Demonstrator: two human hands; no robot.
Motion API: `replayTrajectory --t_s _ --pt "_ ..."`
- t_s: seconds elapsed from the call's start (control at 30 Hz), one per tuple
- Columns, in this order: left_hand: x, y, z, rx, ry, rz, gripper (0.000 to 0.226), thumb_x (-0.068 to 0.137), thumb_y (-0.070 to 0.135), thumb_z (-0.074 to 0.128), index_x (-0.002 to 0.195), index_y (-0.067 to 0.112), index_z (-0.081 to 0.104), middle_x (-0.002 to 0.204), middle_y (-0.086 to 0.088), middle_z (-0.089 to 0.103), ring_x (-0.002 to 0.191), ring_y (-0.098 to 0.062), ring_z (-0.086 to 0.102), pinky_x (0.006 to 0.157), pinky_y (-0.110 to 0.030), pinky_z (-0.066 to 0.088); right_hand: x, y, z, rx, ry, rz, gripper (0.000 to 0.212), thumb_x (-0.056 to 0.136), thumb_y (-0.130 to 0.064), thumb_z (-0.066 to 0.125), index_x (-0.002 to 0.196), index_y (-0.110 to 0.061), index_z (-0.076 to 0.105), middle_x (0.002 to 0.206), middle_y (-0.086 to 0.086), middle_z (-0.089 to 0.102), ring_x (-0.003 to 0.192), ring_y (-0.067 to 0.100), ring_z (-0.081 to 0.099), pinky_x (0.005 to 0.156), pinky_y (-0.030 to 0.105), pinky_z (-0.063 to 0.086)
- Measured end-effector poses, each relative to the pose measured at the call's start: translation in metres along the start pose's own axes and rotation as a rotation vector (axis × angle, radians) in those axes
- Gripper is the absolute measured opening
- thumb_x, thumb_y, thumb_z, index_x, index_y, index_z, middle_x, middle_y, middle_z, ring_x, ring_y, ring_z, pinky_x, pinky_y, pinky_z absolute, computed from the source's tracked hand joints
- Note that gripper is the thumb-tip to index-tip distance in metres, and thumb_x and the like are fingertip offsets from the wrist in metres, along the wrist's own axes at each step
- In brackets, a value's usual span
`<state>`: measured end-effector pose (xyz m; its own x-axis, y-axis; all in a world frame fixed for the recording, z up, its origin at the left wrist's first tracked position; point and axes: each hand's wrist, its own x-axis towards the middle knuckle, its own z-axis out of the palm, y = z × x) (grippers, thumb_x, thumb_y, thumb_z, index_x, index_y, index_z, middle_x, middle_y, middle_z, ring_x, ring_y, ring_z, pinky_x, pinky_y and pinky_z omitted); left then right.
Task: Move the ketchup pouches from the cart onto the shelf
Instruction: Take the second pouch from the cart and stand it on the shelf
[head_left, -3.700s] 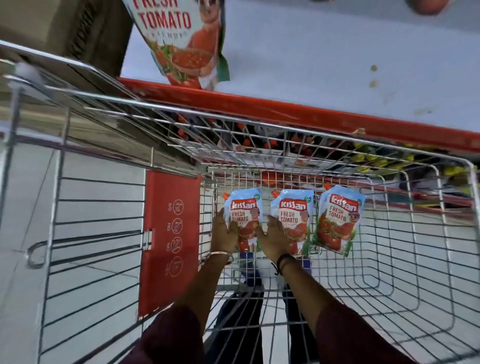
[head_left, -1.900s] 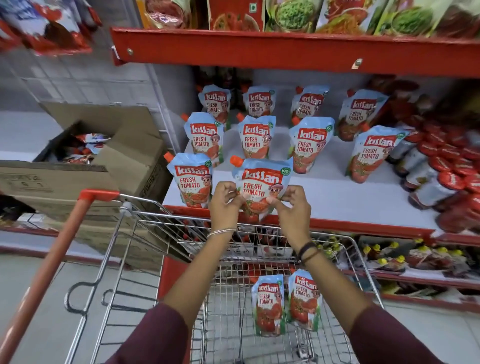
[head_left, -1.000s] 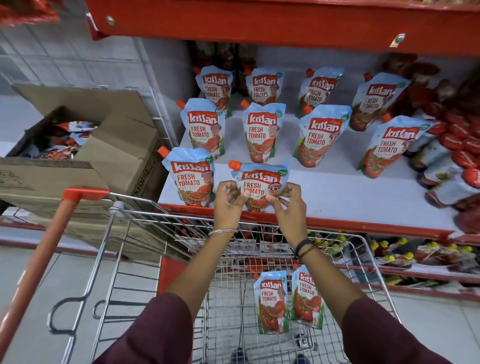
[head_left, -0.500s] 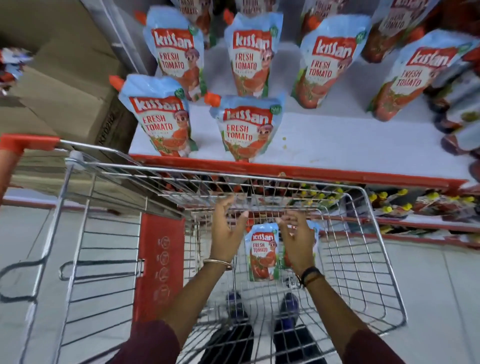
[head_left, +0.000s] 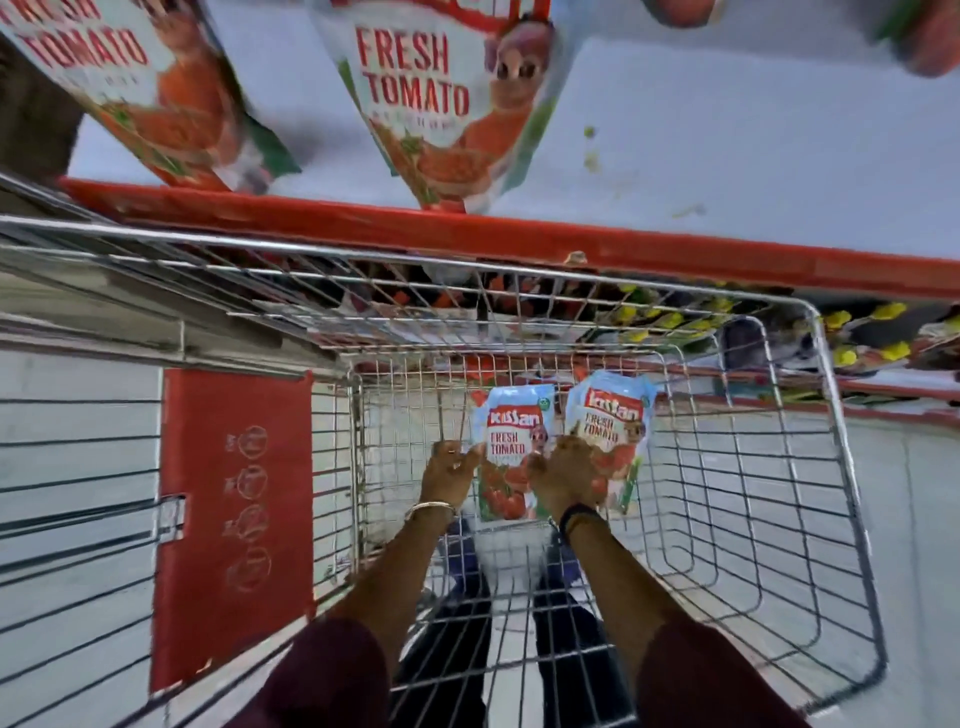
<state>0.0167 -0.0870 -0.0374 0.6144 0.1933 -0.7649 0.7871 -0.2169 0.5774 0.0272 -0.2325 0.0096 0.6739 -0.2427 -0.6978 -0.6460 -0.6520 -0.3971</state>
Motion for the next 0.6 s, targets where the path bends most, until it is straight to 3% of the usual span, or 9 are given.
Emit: replayTrajectory --t_s 0.1,0.17,0.33,0.43,0.5,0.6 --pt "0.004 0.002 0.006 -0.04 -0.082 -0.074 0.045 0.076 0.038 0.068 0.103 0.005 0.055 0.102 -0.015 0.064 0.092 -0.027 0.06 0.075 -0.031 0.048 0.006 -0.008 0.005 -0.11 0.003 0.029 0.041 0.091 -0.023 0.047 0.121 0.004 0.042 0.13 0.024 0.043 0.105 0.038 0.058 0.082 0.041 0.051" --pt "0.014 -0.001 0.01 -0.001 -0.111 -0.055 0.041 0.073 0.037 0.07 0.098 0.007 0.062 0.104 -0.015 0.069 0.093 -0.029 0.064 0.075 -0.031 0.05 0.013 -0.01 0.01 -0.151 0.022 0.021 0.034 0.091 -0.018 0.05 0.12 0.0 0.043 0.127 0.023 0.048 0.107 0.037 0.058 0.086 0.042 0.053" --pt "0.028 -0.007 0.012 -0.013 -0.132 -0.098 0.029 0.056 0.038 0.072 0.074 0.016 0.068 0.101 -0.024 0.071 0.093 -0.035 0.066 0.088 -0.054 0.054 0.024 -0.016 0.018 -0.191 0.006 0.017 0.034 0.09 -0.023 0.05 0.115 -0.001 0.051 0.118 0.019 0.054 0.105 0.032 0.058 0.084 0.036 0.052" --pt "0.028 -0.009 0.01 -0.034 -0.131 -0.111 0.041 0.051 0.042 0.073 0.078 0.012 0.065 0.096 -0.021 0.071 0.091 -0.036 0.067 0.084 -0.058 0.054 0.029 -0.014 0.019 0.001 0.035 0.129 0.031 0.086 -0.021 0.054 0.109 -0.001 0.053 0.11 0.016 0.064 0.096 0.033 0.065 0.077 0.037 0.057" --pt "0.023 -0.007 0.008 -0.059 -0.108 -0.1 0.035 0.053 0.038 0.075 0.074 0.015 0.058 0.099 -0.024 0.069 0.094 -0.038 0.065 0.086 -0.058 0.053 0.031 -0.01 0.018 0.122 0.043 0.187 0.028 0.083 -0.023 0.056 0.105 -0.006 0.054 0.103 0.013 0.069 0.088 0.032 0.069 0.072 0.04 0.061" --pt "0.012 -0.003 0.004 -0.145 -0.069 -0.079 0.039 0.043 0.039 0.078 0.063 0.021 0.05 0.091 -0.018 0.066 0.087 -0.031 0.063 0.083 -0.055 0.053 0.023 -0.009 0.008 0.233 0.019 0.141 0.026 0.088 -0.023 0.058 0.107 -0.005 0.057 0.094 0.002 0.066 0.083 0.024 0.064 0.055 0.02 0.054"
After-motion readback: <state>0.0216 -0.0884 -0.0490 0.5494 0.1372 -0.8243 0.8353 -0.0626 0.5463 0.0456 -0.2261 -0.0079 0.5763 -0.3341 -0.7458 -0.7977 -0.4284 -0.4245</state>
